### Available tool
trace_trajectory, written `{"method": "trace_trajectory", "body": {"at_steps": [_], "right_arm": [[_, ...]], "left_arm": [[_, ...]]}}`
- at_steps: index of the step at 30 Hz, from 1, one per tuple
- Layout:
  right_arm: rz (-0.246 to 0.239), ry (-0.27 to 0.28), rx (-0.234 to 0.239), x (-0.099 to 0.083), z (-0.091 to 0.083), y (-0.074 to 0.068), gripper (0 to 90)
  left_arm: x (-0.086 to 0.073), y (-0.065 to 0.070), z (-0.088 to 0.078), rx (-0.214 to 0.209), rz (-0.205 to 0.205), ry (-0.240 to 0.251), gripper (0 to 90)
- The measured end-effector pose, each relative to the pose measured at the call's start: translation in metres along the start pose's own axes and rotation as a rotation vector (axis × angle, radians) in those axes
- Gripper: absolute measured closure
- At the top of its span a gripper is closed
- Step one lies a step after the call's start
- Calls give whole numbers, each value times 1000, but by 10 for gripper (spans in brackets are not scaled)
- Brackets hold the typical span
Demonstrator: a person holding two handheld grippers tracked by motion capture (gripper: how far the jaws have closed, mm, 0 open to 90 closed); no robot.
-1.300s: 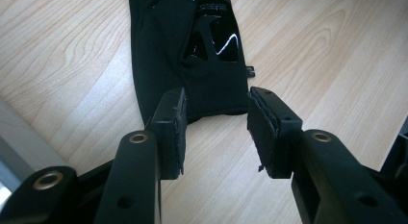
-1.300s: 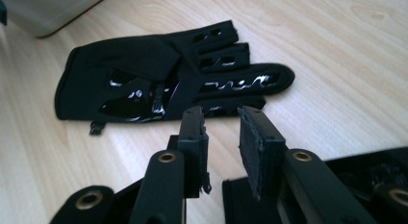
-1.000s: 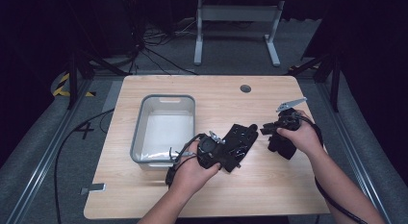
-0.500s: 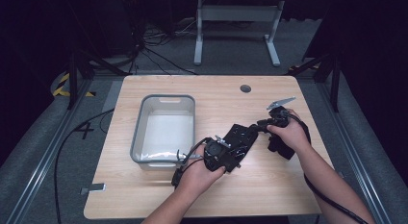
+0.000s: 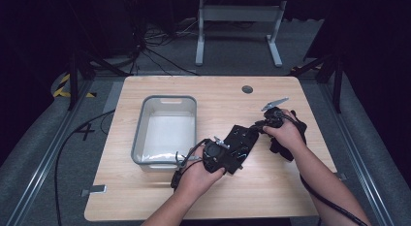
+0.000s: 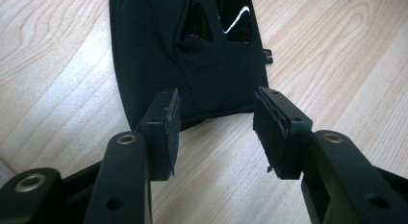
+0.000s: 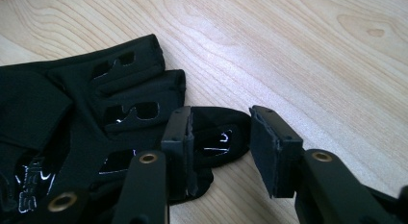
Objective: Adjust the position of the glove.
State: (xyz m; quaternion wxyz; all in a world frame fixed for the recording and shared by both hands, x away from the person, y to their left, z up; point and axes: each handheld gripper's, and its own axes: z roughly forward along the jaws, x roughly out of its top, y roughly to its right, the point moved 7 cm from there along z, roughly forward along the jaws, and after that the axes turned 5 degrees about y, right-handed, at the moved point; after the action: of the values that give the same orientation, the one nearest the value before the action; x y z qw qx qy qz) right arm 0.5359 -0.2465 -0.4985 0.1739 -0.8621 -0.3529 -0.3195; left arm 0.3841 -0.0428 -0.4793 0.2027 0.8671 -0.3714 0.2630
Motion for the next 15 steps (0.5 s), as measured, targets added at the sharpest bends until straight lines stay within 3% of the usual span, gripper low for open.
{"method": "trace_trajectory", "body": {"at_steps": [4, 15], "right_arm": [[22, -7, 4, -1, 1, 1, 620], [1, -27, 1, 0, 2, -2, 700]], "left_arm": [[-1, 1, 6, 1, -3, -8, 506], [-1, 0, 29, 23, -4, -37, 524]]}}
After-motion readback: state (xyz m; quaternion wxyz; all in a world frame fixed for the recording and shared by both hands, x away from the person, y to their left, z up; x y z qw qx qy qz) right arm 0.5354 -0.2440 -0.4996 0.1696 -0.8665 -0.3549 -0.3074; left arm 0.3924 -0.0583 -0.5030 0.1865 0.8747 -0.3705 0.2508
